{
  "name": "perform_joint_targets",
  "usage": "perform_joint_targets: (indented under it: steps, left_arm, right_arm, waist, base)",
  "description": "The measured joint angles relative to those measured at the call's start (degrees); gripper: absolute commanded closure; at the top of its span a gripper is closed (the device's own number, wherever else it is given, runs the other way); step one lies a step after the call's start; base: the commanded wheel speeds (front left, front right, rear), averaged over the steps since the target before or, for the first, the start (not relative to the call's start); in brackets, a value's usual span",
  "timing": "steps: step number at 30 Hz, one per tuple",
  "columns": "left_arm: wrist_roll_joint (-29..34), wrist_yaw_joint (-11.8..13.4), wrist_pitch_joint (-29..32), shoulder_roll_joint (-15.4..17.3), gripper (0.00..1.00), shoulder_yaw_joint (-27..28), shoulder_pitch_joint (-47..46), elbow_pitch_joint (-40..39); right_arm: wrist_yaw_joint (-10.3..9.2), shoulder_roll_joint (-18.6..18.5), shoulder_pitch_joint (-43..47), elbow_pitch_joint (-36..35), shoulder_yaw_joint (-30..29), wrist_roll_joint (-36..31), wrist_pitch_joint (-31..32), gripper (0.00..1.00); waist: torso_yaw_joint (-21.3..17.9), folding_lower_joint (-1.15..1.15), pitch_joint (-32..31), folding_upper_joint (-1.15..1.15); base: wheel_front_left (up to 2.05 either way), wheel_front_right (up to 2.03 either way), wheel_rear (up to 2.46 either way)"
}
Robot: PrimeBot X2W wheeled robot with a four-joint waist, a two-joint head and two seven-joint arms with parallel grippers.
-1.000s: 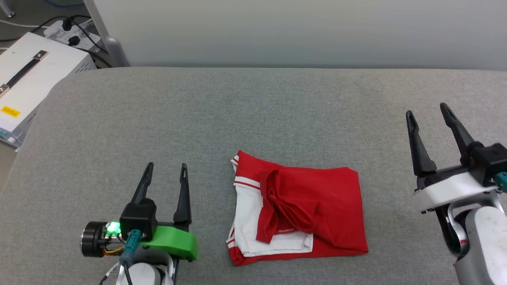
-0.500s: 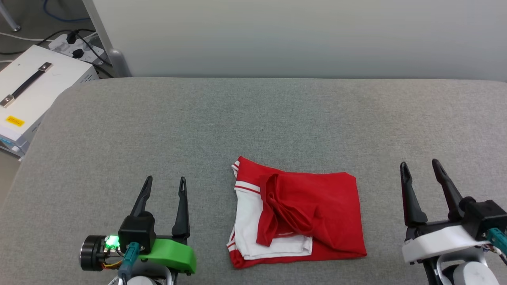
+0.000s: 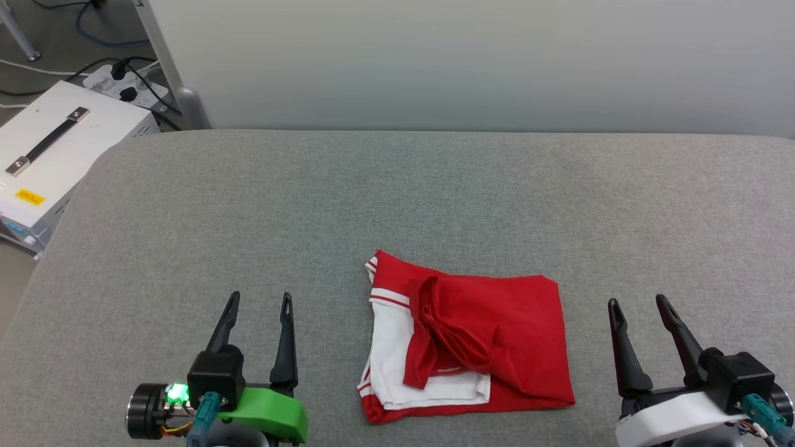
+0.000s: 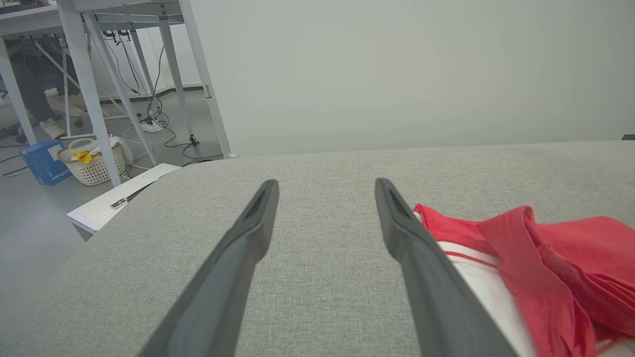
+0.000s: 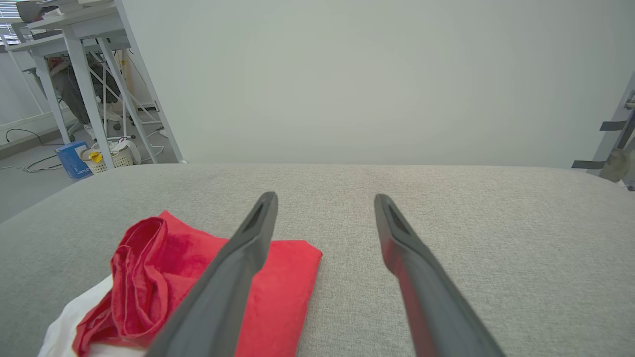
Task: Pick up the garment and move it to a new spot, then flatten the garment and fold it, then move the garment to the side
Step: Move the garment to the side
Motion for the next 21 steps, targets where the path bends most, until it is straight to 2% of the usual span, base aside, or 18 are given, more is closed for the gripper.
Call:
perform_joint_targets:
  steps: [7, 13, 16, 21]
  left_arm:
    - [0.0, -0.03, 0.0, -0.03, 0.0, -0.26, -0.01, 0.59]
    - [0.0, -0.27, 0.0, -0.15, 0.0, -0.68, -0.2, 0.76]
    - [0.0, -0.43, 0.0, -0.2, 0.0, -0.85, -0.3, 0.75]
    - [0.0, -0.45, 0.0, -0.22, 0.0, -0.74, -1.06, 0.66]
  right_arm:
    - [0.01, -0.96, -0.75, -0.57, -1.08, -0.4, -0.03, 0.0]
    - [0.01, -6.66, -9.11, -3.13, -2.36, -0.14, 0.71, 0.0]
    - [0.0, -11.21, -14.59, -3.93, -1.1, 1.38, 4.77, 0.0]
    - [0.01, -17.91, -20.28, -4.25, 5.35, 7.49, 19.87, 0.0]
  waist:
    - [0.35, 0.0, 0.2, 0.0]
    - [0.79, 0.0, 1.3, 0.0]
    - [1.1, 0.0, 2.15, 0.0]
    - [1.7, 0.0, 3.66, 0.0]
  base:
    - [0.0, 0.0, 0.0]
    - [0.0, 0.0, 0.0]
    - [0.0, 0.0, 0.0]
    - [0.0, 0.0, 0.0]
